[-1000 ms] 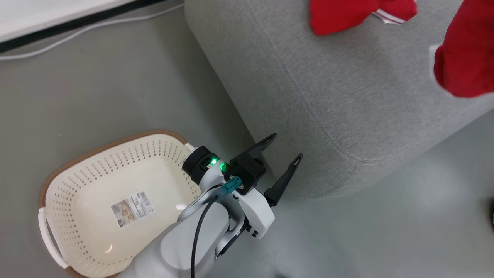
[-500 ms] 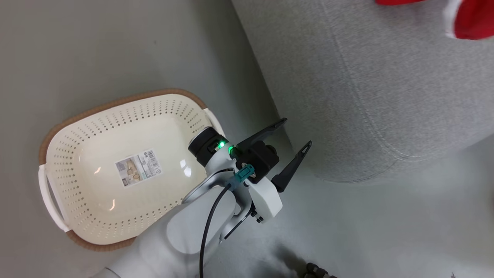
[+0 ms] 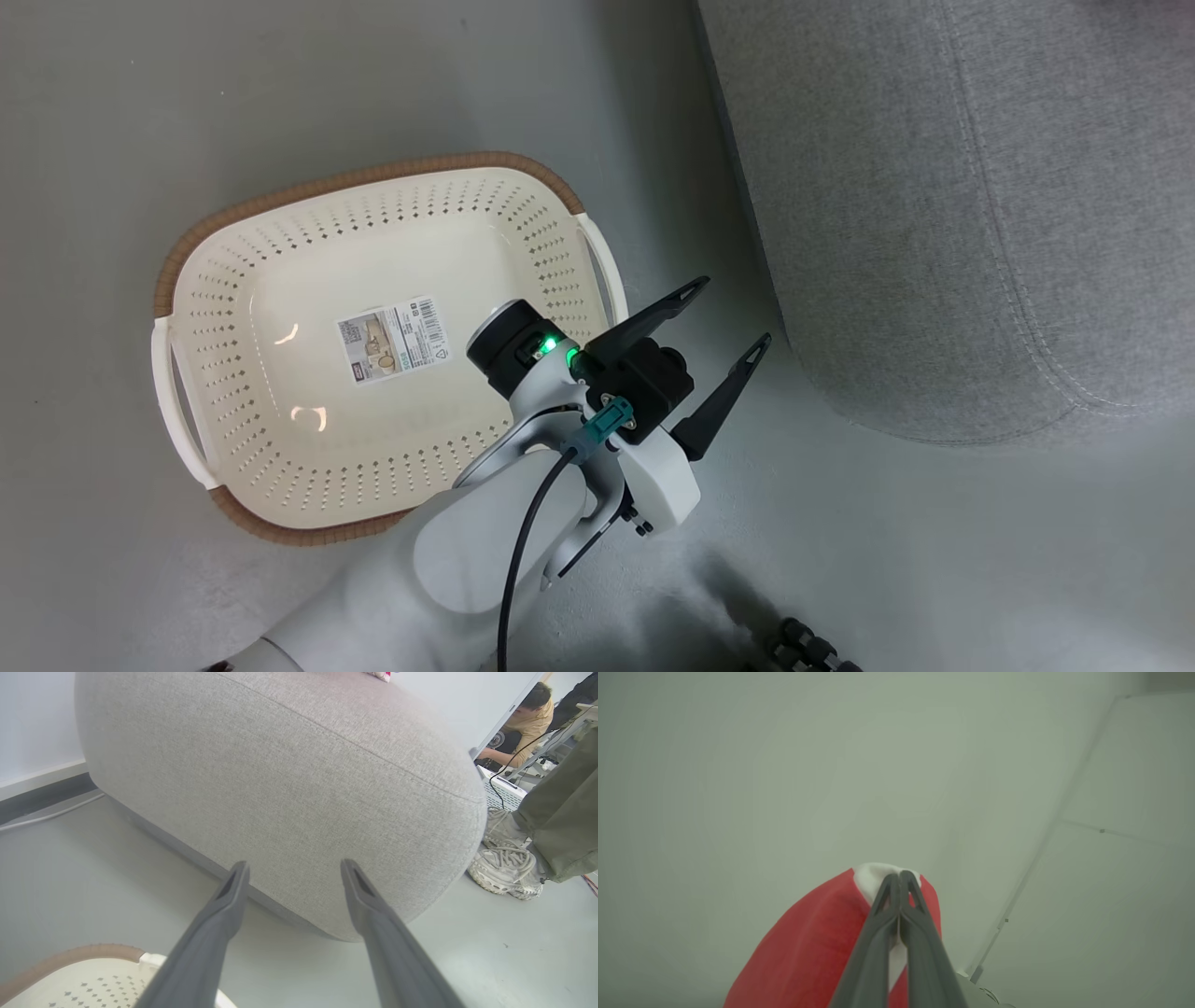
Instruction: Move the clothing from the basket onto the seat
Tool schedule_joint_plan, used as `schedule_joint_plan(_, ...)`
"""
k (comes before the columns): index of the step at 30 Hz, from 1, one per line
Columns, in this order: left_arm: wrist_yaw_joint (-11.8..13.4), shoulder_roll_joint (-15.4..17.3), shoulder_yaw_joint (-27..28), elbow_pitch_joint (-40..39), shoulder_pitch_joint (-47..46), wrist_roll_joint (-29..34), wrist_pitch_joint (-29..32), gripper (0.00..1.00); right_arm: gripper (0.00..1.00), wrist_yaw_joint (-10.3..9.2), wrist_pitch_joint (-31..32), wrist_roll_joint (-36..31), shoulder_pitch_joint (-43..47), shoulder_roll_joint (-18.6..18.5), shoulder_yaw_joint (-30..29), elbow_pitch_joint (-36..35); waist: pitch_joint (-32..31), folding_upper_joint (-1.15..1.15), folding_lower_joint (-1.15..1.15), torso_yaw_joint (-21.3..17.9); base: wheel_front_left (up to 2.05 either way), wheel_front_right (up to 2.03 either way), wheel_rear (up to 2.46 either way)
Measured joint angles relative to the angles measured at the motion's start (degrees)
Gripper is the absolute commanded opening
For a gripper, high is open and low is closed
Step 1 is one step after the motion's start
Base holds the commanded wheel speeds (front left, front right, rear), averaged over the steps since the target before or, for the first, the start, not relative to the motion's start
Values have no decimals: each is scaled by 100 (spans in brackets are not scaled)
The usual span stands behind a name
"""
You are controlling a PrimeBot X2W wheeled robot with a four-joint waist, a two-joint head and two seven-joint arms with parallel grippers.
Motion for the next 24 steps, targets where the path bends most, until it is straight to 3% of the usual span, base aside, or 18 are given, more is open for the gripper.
schedule_joint_plan(4,97,3,-5,-10,-1,-1,0,100,0,0,-1,111,131,168,109,62,134,0,0,84,0,0,0)
schedule_joint_plan(9,147,5,-13,-85,-21,-49,0,100,0,0,0,621,494,535,678,40,233,0,0,182,0,0,0)
schedule_joint_plan(19,190,1,-46,-296,-13,-144,0,100,0,0,0,1359,1642,622,1254,-37,18,0,0,409,0,0,0)
schedule_joint_plan(20,191,1,-24,-321,-8,-144,0,100,19,0,0,1414,1744,636,1274,-44,-24,0,0,427,0,0,0)
schedule_joint_plan(21,190,0,8,-368,0,-142,0,100,46,0,0,1461,1849,636,1326,-43,-70,0,0,446,0,0,0)
schedule_joint_plan(22,190,-7,45,-405,9,-142,0,100,85,0,0,1529,1954,650,1336,-48,-119,0,0,466,0,0,0)
schedule_joint_plan(23,191,-11,79,-427,21,-142,0,100,100,0,0,1580,2053,661,1336,-63,-171,0,0,485,0,0,0)
schedule_joint_plan(24,192,-14,126,-455,49,-141,0,100,100,0,0,1585,2157,658,1369,-88,-225,0,0,505,0,0,0)
